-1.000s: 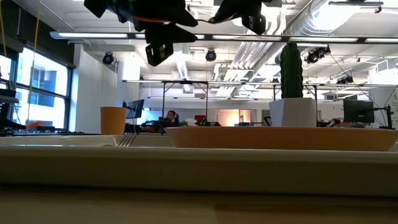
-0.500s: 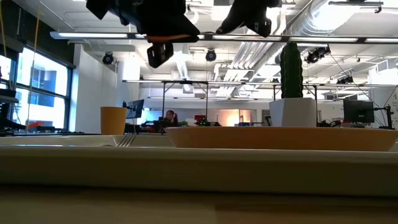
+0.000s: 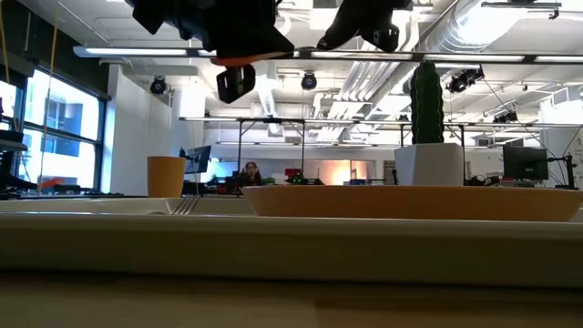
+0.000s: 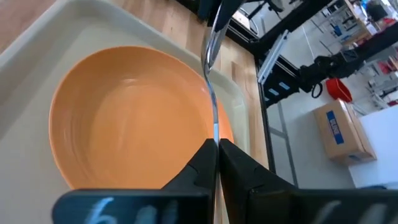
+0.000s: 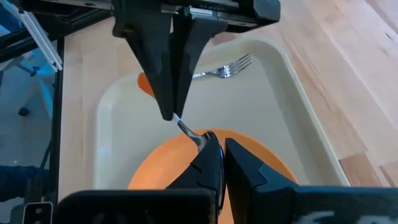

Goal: Pick and place plate/cup/fork/spoon on tray
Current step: Put the orange spoon on the light brown serving tray to the left side of orange plate

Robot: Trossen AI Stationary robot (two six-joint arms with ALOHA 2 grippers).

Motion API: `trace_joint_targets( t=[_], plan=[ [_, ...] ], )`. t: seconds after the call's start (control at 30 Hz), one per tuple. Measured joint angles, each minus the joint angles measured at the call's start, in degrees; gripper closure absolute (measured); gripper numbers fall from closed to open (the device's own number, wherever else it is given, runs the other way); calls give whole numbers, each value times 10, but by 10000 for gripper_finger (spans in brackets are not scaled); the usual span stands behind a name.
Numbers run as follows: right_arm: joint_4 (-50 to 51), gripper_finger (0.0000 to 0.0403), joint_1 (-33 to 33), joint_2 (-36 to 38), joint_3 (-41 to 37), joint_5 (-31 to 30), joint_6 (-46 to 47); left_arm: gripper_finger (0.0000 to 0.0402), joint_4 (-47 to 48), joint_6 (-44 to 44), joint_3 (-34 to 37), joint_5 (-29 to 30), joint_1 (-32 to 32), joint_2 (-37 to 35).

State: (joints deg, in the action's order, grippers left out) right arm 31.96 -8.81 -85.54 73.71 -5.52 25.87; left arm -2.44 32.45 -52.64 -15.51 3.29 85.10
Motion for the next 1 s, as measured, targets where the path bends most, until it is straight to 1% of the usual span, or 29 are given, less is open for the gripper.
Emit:
trace_joint_targets(
  t=[0.13,0.2,0.27,0.37,0.43,0.5,0.6,0.67,0.7,0.77,0.87,1.0],
  plan=[
    [0,395,2,0,0,-4,10,400,1,18,-1,12,1,7],
    [2,385,1,0,0,-30,24,400,3,50,0,42,6,5],
    [17,370,0,0,0,-82,38,400,2,109,10,93,17,2],
    [53,341,-9,2,0,-195,87,401,2,199,54,140,37,-6],
    [78,321,-18,2,0,-253,132,401,-21,256,92,186,57,-12],
    [107,304,-28,2,0,-290,186,401,-69,320,141,235,81,-25],
    [148,287,-40,2,0,-306,255,401,-155,425,223,320,122,-28],
    [160,283,-47,2,0,-307,277,401,-204,486,260,379,148,-28],
    [162,282,-50,1,0,-307,281,401,-214,503,272,407,160,-29],
    [162,282,-55,1,0,-309,281,401,-206,522,287,454,185,-28],
    [162,281,-56,1,0,-308,281,401,-204,530,289,513,213,-27],
    [162,281,-54,1,0,-306,281,401,-175,558,276,541,232,-14]
  ],
)
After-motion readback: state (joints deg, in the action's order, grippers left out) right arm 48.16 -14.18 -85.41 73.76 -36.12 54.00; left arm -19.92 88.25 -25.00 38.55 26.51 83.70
